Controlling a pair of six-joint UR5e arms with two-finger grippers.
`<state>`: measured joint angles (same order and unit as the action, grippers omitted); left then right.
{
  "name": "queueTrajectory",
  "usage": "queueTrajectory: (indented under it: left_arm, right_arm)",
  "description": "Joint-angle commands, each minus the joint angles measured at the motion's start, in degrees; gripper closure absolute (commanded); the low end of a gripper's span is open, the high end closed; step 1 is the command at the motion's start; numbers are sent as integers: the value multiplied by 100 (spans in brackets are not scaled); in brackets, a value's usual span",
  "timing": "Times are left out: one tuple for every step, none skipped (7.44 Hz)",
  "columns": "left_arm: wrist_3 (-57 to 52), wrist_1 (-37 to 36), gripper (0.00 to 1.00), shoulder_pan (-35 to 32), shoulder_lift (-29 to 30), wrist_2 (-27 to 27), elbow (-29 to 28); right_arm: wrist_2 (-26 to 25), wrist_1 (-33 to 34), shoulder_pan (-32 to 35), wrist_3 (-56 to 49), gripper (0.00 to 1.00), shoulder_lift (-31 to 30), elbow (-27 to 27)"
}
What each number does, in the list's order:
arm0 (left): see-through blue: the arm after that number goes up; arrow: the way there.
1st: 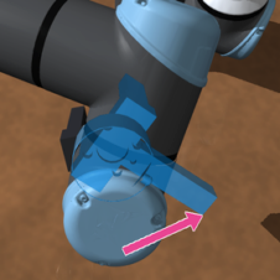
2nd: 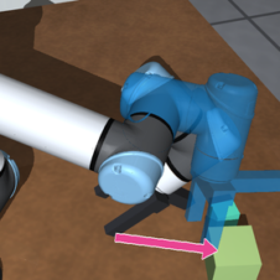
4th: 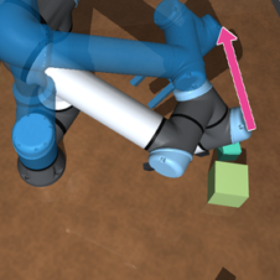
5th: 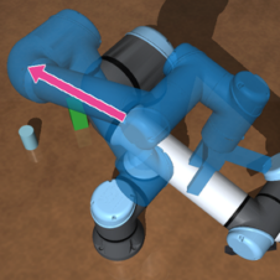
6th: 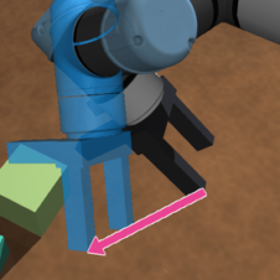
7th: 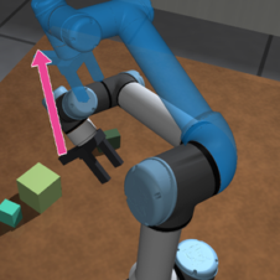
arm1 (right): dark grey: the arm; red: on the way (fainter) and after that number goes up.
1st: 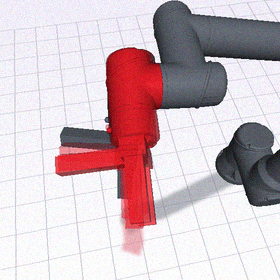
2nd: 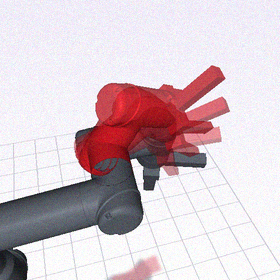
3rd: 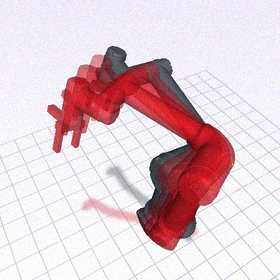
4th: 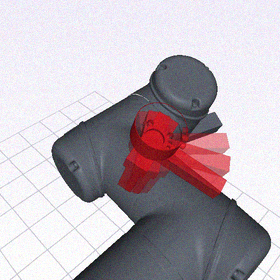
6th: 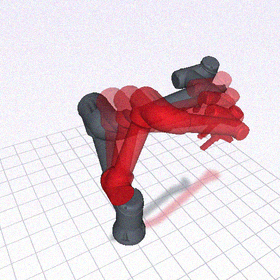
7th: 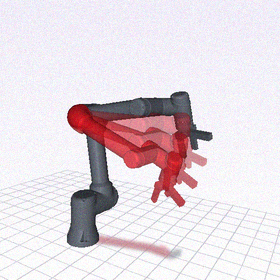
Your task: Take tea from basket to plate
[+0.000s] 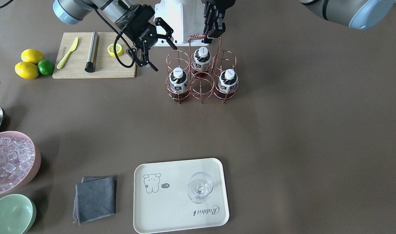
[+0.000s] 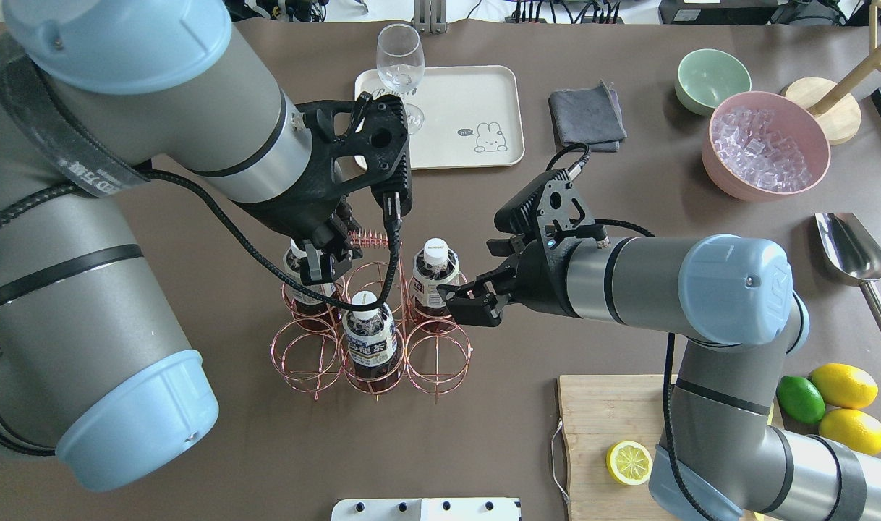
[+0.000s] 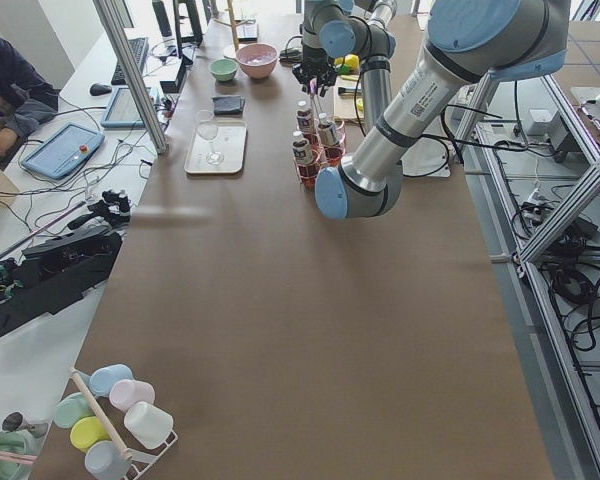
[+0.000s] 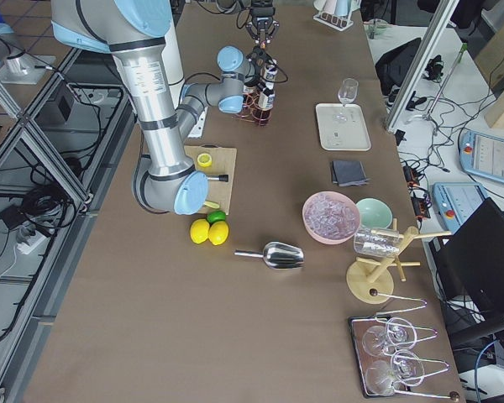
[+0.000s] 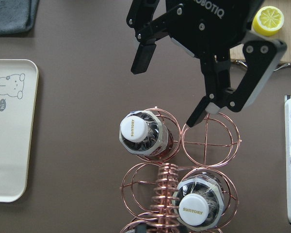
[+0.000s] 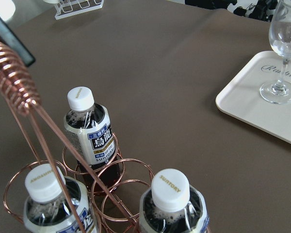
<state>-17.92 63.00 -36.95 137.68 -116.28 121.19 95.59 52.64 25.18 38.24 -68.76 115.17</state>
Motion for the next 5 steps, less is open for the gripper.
queueTrajectory:
  left_arm:
    - [-1, 2, 100, -14, -22, -9, 1]
    - [-1, 2, 100, -14, -31, 0, 1]
    - [-1, 2, 100, -14, -31, -9, -8]
    - [-1, 2, 100, -14, -31, -9, -8]
    - [-1, 2, 100, -14, -31, 0, -8]
  right_arm:
    - [-189, 0, -13, -519, 1, 274, -231]
    - [-190, 0, 66, -528, 2, 423, -415]
    - [-198, -17, 66, -529, 2, 468, -590]
    - [-233, -17, 66, -529, 5, 469, -610]
    - [-242, -17, 101, -529, 6, 469, -601]
